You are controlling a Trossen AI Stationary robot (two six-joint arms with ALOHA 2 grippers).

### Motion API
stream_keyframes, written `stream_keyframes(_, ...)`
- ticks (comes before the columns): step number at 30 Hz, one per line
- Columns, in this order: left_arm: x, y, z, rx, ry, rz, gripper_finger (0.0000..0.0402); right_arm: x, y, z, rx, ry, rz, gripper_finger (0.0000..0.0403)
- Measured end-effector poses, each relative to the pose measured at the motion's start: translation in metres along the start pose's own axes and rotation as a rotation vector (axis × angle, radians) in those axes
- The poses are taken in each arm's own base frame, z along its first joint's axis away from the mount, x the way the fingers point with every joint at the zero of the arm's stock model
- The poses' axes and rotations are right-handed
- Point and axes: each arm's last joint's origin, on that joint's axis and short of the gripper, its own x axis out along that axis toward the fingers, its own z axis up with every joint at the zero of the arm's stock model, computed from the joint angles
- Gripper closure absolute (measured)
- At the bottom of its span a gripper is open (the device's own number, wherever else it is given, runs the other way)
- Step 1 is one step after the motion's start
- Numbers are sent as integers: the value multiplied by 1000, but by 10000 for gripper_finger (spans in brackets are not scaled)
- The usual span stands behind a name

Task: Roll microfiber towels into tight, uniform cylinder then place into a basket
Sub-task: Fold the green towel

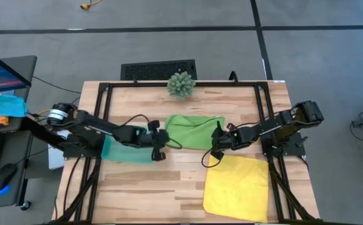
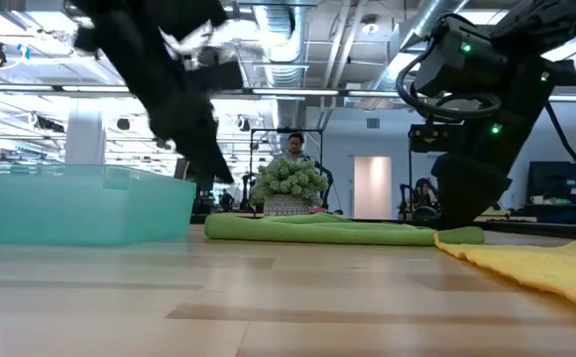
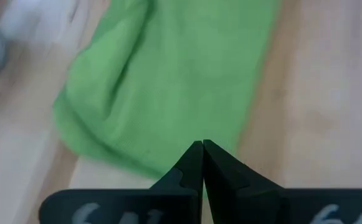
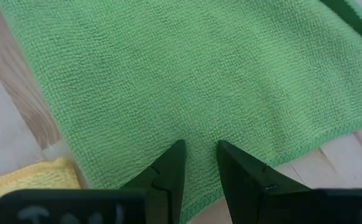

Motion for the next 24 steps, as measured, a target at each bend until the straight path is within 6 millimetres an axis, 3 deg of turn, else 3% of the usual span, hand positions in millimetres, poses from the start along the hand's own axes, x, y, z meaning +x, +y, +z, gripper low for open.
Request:
stream_keyframes(5,-40,-22,-4,-14,24,-135,401,0,0,0,1,-2,4,285)
stream_keyframes(15,-89,-74,-53,-13,269,-284,401,1,-1,1,-6,0,9,285)
stream_keyframes(21,-101,-71,-82,-77,447,-96,401,2,-3,3,-4,-2,12,285)
stream_keyframes(24,-95,-67,-93,-88,487,-45,401,2,-2,3,-21,-5,13,285)
